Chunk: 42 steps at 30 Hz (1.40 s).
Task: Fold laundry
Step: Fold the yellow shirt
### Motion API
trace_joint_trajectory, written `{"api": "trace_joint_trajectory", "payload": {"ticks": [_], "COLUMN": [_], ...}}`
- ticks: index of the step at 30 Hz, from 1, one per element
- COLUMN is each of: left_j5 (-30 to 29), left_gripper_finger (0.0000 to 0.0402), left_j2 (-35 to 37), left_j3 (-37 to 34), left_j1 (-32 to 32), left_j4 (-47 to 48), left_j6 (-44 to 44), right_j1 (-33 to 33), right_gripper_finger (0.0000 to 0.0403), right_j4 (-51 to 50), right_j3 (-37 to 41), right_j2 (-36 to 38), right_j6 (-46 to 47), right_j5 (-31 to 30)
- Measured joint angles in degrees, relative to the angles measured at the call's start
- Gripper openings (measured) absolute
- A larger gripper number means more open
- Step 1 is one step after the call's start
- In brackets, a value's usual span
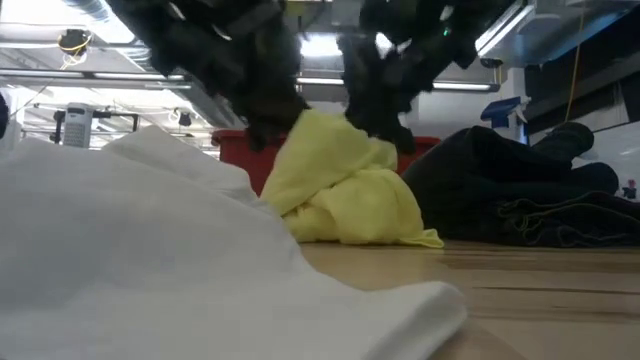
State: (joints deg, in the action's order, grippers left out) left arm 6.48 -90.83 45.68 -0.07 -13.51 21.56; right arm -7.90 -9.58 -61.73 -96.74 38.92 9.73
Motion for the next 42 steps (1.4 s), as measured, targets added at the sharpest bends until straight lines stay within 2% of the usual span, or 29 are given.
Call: {"api": "trace_joint_trajectory", "payload": {"ticks": [4, 7, 12, 16, 19, 26, 31, 34, 37, 42], "left_j5": [1.3, 3.5, 5.5, 9.2, 11.7, 11.4, 7.7, 2.4, -2.5, -2.7], "left_gripper_finger": [0.0001, 0.0000, 0.0000, 0.0000, 0.0000, 0.0000, 0.0000, 0.0000, 0.0000, 0.0000], "left_j2": [-7.8, -11.5, -15.1, -15.1, -12.6, -1.1, 3.9, 5.1, 5.8, 5.8], "left_j3": [3.4, 5.4, 6.6, 6.6, 6.5, 6.6, 6.7, 6.3, 5.7, 4.0], "left_j1": [0.0, 0.0, 0.9, 2.3, 3.0, 3.1, 3.0, 2.1, 1.1, 0.1], "left_j4": [0.4, -2.0, -4.2, -3.9, -2.9, 4.2, 13.4, 22.2, 28.6, 29.6], "left_j6": [0.5, 0.5, 1.8, 2.5, 3.5, -0.2, -0.7, 0.2, 1.0, 1.9], "right_j1": [-3.8, -6.2, -7.6, -7.4, -7.5, -7.5, -5.8, -1.0, 4.2, 6.5], "right_gripper_finger": [0.0001, 0.0000, 0.0000, 0.0000, 0.0000, 0.0003, 0.0002, 0.0001, 0.0000, 0.0000], "right_j4": [-2.5, -2.1, -2.5, -3.6, -2.9, -1.9, -2.4, -2.3, -1.5, -1.9], "right_j3": [0.4, 0.6, 0.7, 0.7, 0.7, 0.7, 0.7, 0.7, 0.7, 0.7], "right_j2": [-1.5, -2.3, -5.4, -7.4, -6.6, 2.5, 6.5, 6.2, 4.7, -1.0], "right_j6": [1.7, 2.7, 2.7, 3.0, 4.4, 4.2, 3.0, 2.9, 3.9, 4.6], "right_j5": [-1.5, 0.4, 4.2, 4.4, 3.0, -4.0, -0.1, 1.4, -1.7, -3.9]}}
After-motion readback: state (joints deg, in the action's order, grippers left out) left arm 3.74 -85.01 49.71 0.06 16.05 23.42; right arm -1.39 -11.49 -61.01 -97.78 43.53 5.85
